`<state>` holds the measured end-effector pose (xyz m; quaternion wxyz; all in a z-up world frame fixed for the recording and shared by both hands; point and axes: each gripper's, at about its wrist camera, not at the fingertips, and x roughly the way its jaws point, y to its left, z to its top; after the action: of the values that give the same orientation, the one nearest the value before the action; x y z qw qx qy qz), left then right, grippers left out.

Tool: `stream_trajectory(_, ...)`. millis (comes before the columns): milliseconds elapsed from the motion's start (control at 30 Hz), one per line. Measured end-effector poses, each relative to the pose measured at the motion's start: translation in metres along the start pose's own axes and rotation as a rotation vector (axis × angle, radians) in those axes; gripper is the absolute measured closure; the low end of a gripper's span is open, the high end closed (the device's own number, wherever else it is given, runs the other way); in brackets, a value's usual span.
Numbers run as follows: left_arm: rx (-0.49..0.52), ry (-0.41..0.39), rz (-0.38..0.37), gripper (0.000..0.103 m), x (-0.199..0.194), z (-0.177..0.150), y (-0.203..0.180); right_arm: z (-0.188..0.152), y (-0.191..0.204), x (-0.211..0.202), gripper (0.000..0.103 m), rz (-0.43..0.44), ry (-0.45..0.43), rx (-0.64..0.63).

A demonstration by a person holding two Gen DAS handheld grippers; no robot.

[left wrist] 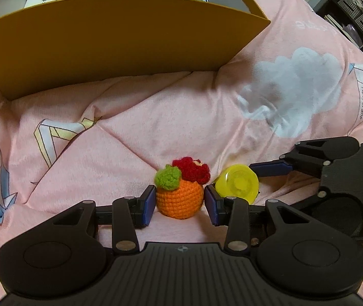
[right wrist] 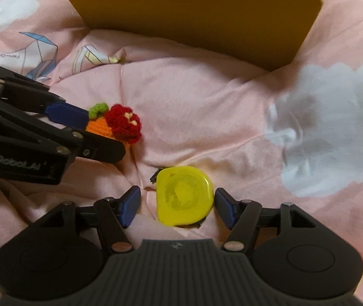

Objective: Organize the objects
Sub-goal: 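Grasp the crocheted orange fruit with the left tool while the right tool grasps the yellow tape measure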

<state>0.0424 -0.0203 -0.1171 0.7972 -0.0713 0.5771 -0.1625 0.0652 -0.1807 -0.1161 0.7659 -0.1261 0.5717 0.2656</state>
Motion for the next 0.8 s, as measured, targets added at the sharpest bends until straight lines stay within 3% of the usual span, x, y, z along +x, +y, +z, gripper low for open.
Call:
stream_trajectory(367,-0.002,-0.007,0.000,0.057,-0.002,-0.002,-0.001,0.000,0.005,0.007,0.049,-0.020,-0.001,-0.014)
stream_trajectory(800,-0.003,-0.088,-0.012,0.057,-0.020,0.000,0.001,0.000,0.004,-0.023,0.050,-0.078,-0.145,-0.026)
